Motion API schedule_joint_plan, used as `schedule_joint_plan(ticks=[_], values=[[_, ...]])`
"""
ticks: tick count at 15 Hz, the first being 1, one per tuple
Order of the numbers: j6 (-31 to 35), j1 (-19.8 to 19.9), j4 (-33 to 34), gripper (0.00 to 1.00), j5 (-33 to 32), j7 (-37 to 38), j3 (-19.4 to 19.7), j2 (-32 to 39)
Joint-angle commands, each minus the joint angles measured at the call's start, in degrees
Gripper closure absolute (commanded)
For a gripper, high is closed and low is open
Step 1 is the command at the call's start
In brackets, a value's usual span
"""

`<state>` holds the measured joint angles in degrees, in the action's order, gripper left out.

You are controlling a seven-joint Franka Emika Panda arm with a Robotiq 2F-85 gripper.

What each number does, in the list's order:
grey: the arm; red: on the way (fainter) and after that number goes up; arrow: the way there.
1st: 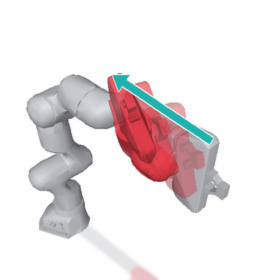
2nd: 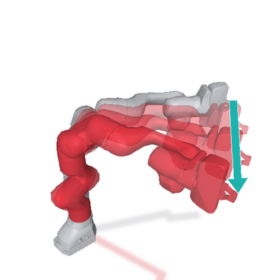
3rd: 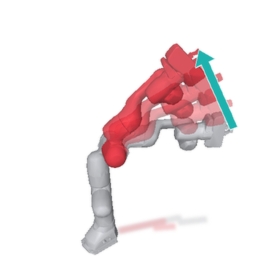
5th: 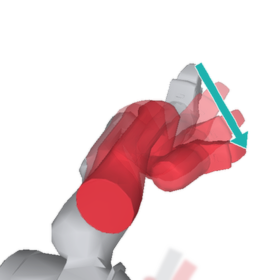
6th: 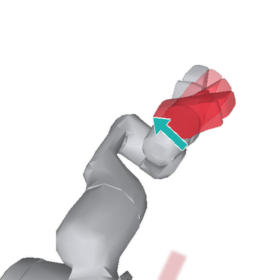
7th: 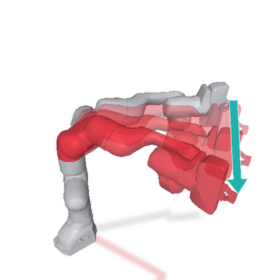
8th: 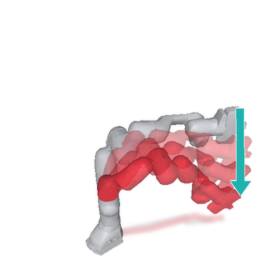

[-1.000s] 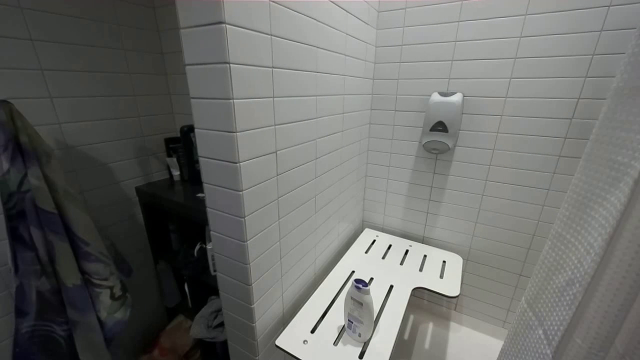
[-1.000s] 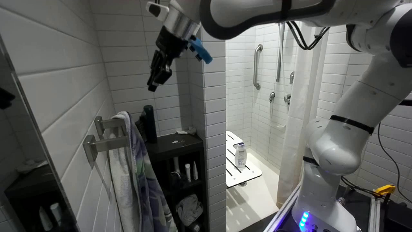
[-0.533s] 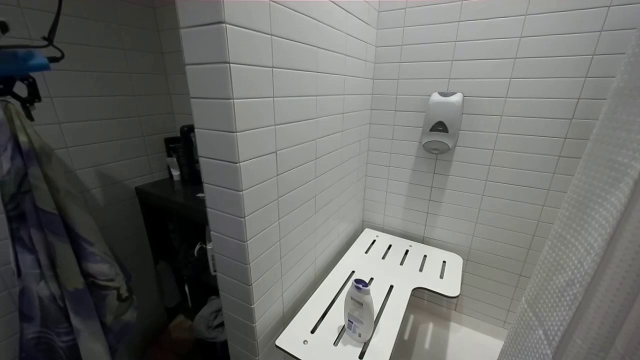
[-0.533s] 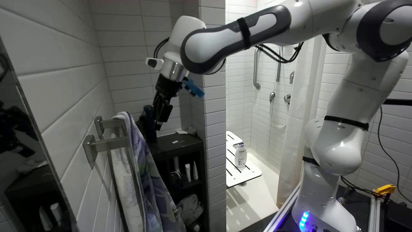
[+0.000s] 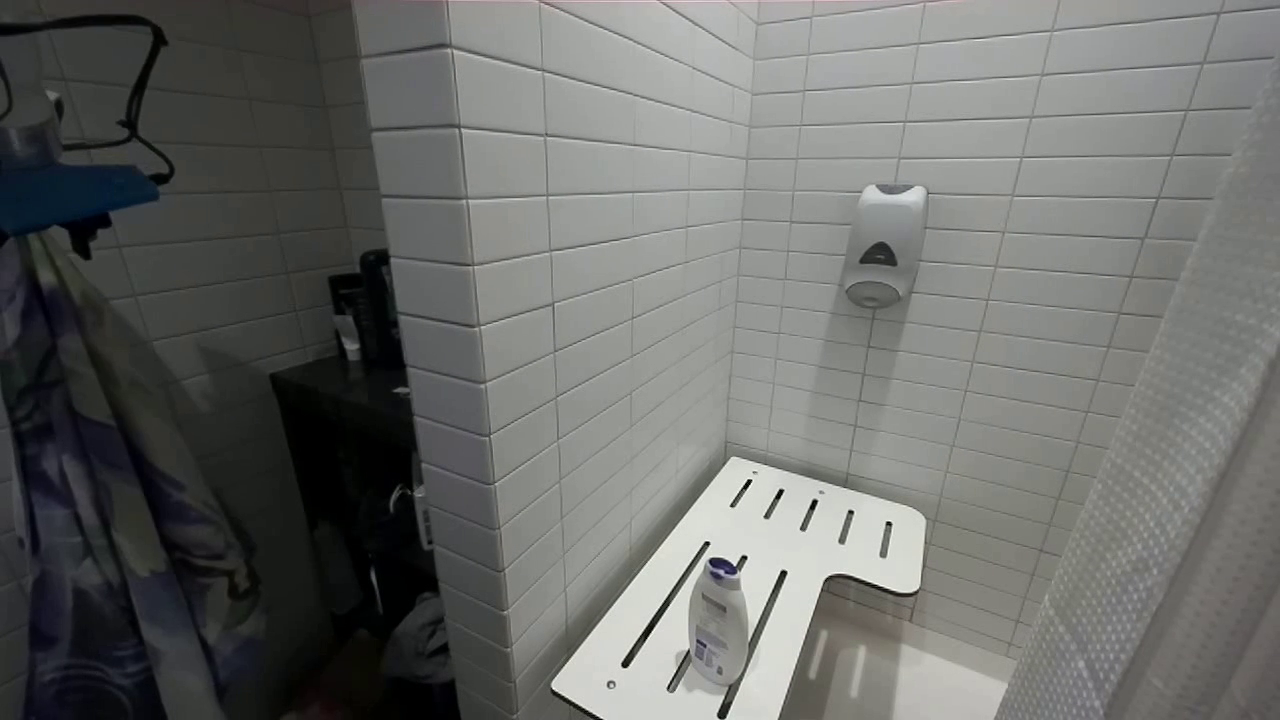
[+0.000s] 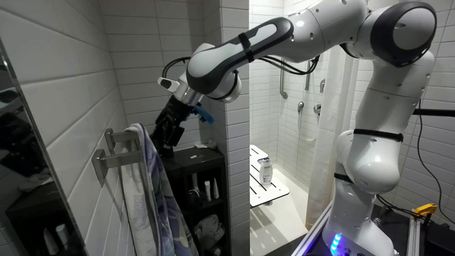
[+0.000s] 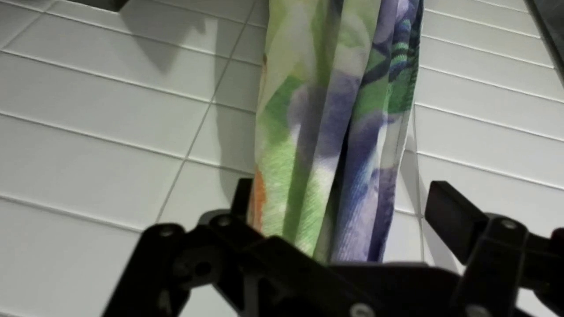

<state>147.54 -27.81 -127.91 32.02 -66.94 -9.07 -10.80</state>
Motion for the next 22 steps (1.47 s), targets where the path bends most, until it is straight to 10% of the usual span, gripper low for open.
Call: schedule_joint_plan(ticks=[1,8,13,14,22], values=[[0.2,-0.1,0.8,0.00,11.8,-12.0,0.3,2.6],[-7.8,3.8,3.1,0.00,28.4,-33.3,-2.5,6.9],[-10.1,5.5,6.9,0.00,28.9,-35.0,-5.8,9.7],[-10.2,5.6,7.5,0.25,28.6,-34.6,-6.3,10.1],[-9.1,6.7,5.8,0.78,23.9,-27.8,-8.0,4.0]])
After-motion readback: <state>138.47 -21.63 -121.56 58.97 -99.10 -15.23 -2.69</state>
